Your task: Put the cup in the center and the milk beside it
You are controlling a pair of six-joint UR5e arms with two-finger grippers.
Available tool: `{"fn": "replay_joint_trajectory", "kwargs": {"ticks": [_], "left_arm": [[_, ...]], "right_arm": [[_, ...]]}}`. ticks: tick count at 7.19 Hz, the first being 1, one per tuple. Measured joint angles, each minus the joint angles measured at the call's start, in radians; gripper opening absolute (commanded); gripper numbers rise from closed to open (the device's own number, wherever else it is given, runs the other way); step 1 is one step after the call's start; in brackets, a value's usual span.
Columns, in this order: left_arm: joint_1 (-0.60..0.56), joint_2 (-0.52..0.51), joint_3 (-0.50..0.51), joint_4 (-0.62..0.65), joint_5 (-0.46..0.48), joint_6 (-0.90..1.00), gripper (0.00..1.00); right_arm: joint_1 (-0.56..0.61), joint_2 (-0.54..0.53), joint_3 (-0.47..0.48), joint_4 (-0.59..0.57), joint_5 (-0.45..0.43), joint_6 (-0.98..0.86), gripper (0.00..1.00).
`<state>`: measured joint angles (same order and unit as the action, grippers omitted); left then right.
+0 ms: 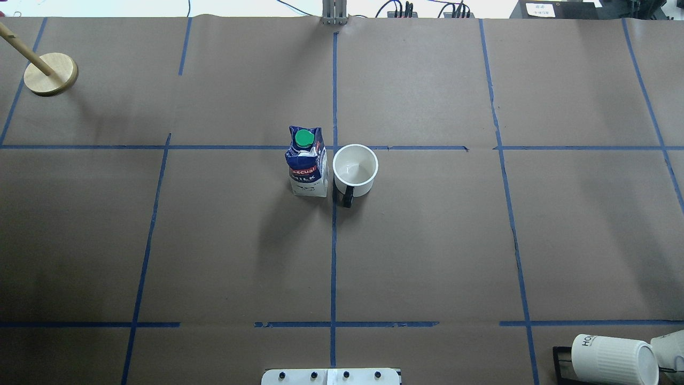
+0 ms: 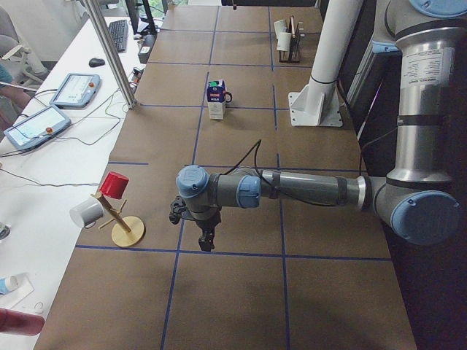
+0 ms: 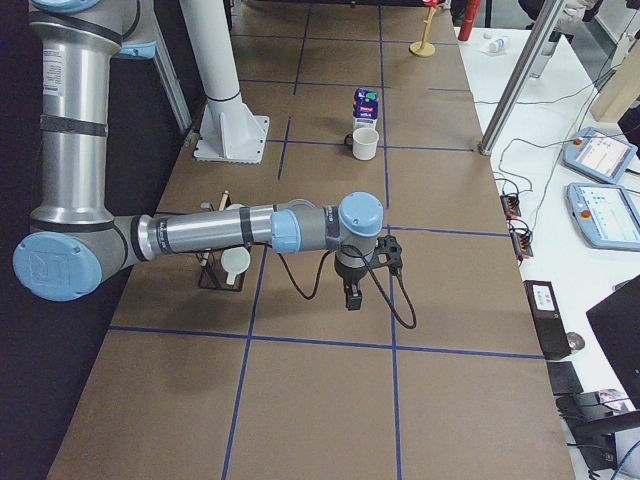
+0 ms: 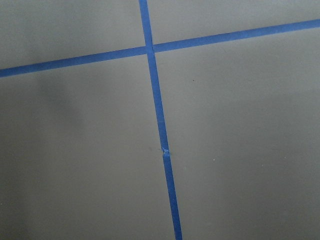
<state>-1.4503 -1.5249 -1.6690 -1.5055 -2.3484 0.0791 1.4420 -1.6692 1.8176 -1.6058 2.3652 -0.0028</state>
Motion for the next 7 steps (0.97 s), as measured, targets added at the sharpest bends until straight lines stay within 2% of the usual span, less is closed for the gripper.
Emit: {"fn": "replay_joint_trajectory", "kwargs": {"ticks": [2,5,7], "left_arm": [[0.0,0.0,-0.001,0.0,0.0,0.001,1.0],[-0.001,0.001,-0.001,0.0,0.001,0.001,1.0],[-0.001,0.002,-0.001,0.0,0.001,0.001,1.0]], "right_arm": [[0.0,-0.014,0.003,0.002,-0.002,-0.004,1.0],[0.001,-0.118,0.01,0.095,-0.007,-0.007,1.0],[0.001,-0.134,0.012,0.119,-0.007,-0.003,1.0]]}}
